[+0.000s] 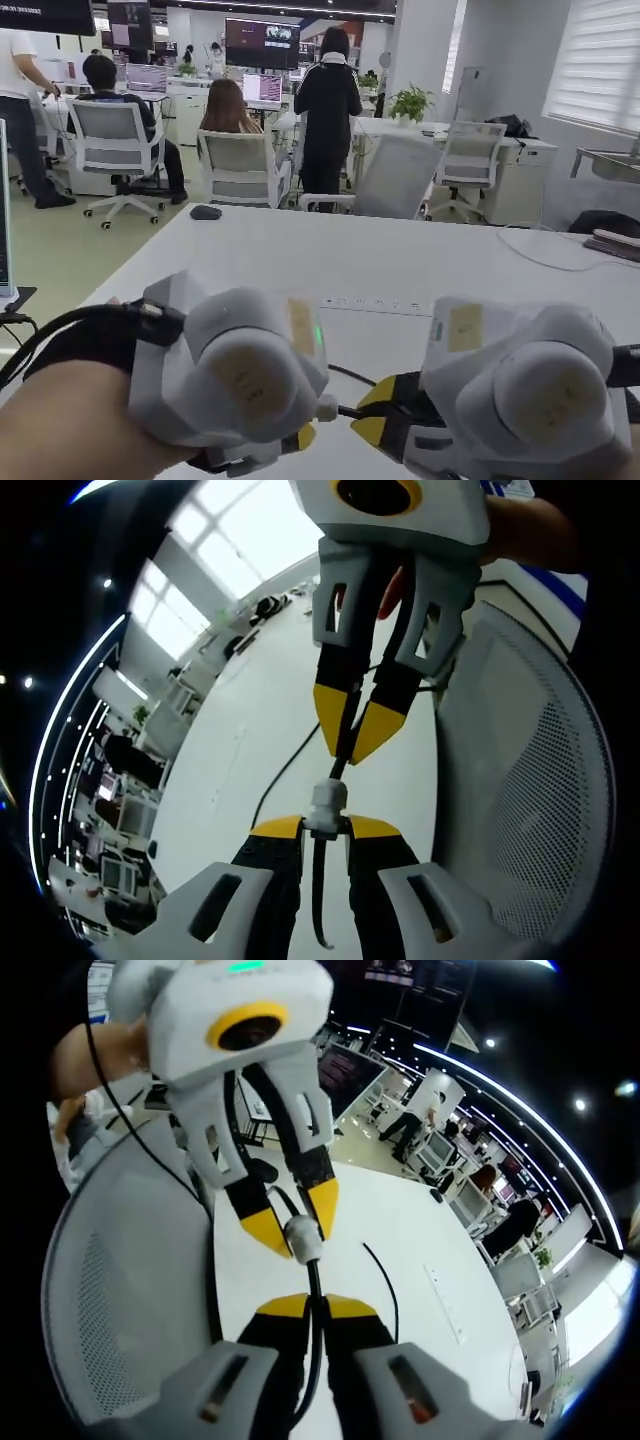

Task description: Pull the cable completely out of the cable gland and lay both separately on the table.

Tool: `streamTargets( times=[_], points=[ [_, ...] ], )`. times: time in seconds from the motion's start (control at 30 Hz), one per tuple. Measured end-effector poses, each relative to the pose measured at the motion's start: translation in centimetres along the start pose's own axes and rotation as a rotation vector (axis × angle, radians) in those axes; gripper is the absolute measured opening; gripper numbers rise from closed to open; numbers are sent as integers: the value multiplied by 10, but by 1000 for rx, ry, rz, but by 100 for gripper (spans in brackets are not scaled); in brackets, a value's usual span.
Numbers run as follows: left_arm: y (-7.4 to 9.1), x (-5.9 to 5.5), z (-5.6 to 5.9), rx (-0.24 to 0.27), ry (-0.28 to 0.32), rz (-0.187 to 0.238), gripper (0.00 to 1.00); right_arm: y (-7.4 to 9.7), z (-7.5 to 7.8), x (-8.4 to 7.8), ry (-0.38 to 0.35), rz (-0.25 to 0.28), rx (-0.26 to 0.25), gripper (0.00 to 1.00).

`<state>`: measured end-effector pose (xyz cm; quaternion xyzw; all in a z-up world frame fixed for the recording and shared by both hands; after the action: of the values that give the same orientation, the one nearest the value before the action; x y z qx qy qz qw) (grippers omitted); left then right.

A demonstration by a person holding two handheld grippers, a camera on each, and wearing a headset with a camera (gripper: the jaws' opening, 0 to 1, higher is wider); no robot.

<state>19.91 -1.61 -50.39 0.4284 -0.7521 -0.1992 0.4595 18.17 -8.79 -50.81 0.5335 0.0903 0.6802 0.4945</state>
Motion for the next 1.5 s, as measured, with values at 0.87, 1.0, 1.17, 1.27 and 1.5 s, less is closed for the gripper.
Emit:
streamTargets(
  times=[0.87, 1.0, 1.17, 1.27, 1.5],
  points=[
    [3, -2, -1, 9, 9, -4, 17, -6, -2, 19, 27, 36, 7, 8],
    [5, -1, -2, 7, 11, 1, 17, -5, -2, 17, 29, 36, 18, 3],
    [3, -2, -3, 10, 5, -5, 17, -5, 1, 8, 33, 9, 6, 3],
    [4, -3, -4, 12, 7, -4, 17, -2, 3, -3, 11, -8, -2, 3],
    [5, -1, -7, 15, 5, 0, 17, 2, 6, -19, -26, -32, -18, 3]
  ],
)
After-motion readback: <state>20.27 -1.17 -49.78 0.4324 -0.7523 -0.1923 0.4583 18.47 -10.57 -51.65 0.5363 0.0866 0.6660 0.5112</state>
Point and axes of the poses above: the centre of the closed fingertips' face, and the gripper's own axes: y roughly backward along the fingers, z roughly to its right, x roughly out of its top, the point moved 4 cm from there along y, roughly backward along the fingers, and after that the axes turned 3 degrees about -z, right-handed, at the moved point
